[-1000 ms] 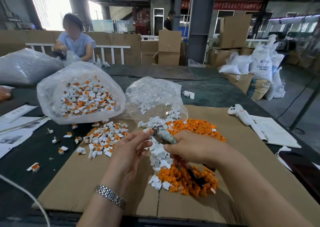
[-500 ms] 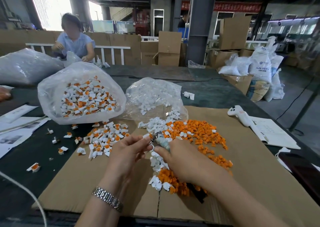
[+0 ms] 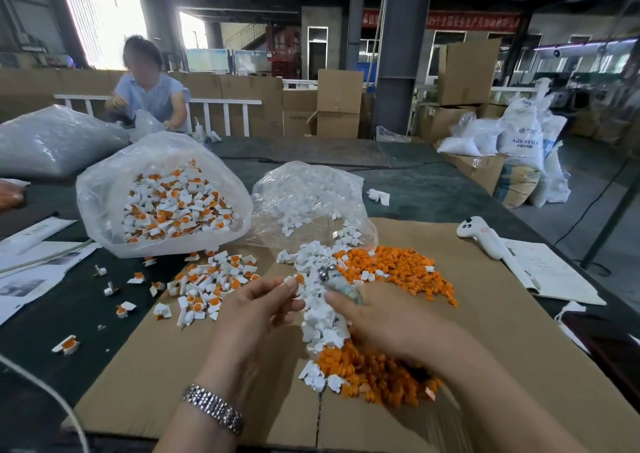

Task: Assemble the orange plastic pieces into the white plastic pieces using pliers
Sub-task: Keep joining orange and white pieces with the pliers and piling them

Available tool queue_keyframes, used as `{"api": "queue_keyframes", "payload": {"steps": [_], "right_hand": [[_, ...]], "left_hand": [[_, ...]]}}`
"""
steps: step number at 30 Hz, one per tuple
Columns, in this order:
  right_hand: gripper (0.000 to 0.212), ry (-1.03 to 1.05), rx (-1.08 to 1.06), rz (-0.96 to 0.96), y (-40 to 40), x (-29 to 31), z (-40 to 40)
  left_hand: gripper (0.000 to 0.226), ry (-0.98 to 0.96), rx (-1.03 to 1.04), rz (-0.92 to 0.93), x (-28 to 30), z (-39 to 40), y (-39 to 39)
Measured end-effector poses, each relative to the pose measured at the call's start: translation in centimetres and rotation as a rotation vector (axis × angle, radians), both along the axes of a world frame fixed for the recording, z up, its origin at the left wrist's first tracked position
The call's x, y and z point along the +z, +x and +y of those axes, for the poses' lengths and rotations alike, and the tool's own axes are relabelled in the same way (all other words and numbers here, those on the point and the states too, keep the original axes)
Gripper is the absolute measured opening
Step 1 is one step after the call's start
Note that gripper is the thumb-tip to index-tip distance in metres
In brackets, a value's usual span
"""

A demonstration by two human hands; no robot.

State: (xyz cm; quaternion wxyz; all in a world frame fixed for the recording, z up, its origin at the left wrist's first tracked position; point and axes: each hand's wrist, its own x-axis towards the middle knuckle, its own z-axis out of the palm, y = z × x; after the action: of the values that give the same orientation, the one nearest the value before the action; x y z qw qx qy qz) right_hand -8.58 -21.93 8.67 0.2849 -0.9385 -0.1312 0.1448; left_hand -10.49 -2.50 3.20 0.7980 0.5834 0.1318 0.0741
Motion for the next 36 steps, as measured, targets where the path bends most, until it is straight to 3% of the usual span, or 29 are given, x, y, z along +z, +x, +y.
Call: {"api": "queue_keyframes", "payload": {"steps": [4, 7, 8, 10, 13, 18, 21, 23, 25, 36], "right_hand": [[0.047, -0.306, -0.111, -0.148, 2.3, -1.4, -2.3], [0.061, -0.449, -0.236, -0.222, 3.6, -3.6, -3.8], [0.064, -0.473, -0.268, -0.25, 3.9, -4.3, -4.1], [0.068, -0.52, -0.3, -0.294, 4.2, -5.3, -4.5], [0.071, -0.572, -0.283, -0.309, 4.6, -6.6, -4.8], [0.07, -0.591, -0.28, -0.321, 4.8, -7.3, -4.8], [0.049, -0.505, -0.222, -0.45, 4.5, -6.2, -4.4], [0.025, -0.291, -0.095, -0.391, 3.9, -5.1, -3.9], [0.02, -0.183, 0.024, -0.243, 2.9, -4.4, -2.9], [0.011, -0.284, 0.095, -0.383, 2.1, -5.8, -1.4]], "left_hand": [[0.014, -0.117, 0.182, 0.054, -0.1, 1.4, -0.3], [0.03, -0.255, 0.289, 0.003, 0.0, 2.4, 0.0], [0.03, -0.202, 0.299, 0.002, 0.0, 2.3, -0.1], [0.02, 0.104, 0.259, 0.035, -0.5, 2.0, -0.5], [0.01, 0.507, 0.05, 0.053, -1.7, 1.2, -1.1], [0.015, 0.763, -0.183, 0.057, -2.7, -0.1, -1.1], [0.019, 0.957, -0.17, 0.064, -3.4, -0.3, -0.5], [0.017, 1.05, -0.164, 0.045, -3.8, -0.5, 0.0], [0.015, 1.126, -0.157, 0.023, -4.0, -0.8, 0.4], [0.013, 1.237, -0.187, -0.072, -4.6, -0.7, 0.8]]}}
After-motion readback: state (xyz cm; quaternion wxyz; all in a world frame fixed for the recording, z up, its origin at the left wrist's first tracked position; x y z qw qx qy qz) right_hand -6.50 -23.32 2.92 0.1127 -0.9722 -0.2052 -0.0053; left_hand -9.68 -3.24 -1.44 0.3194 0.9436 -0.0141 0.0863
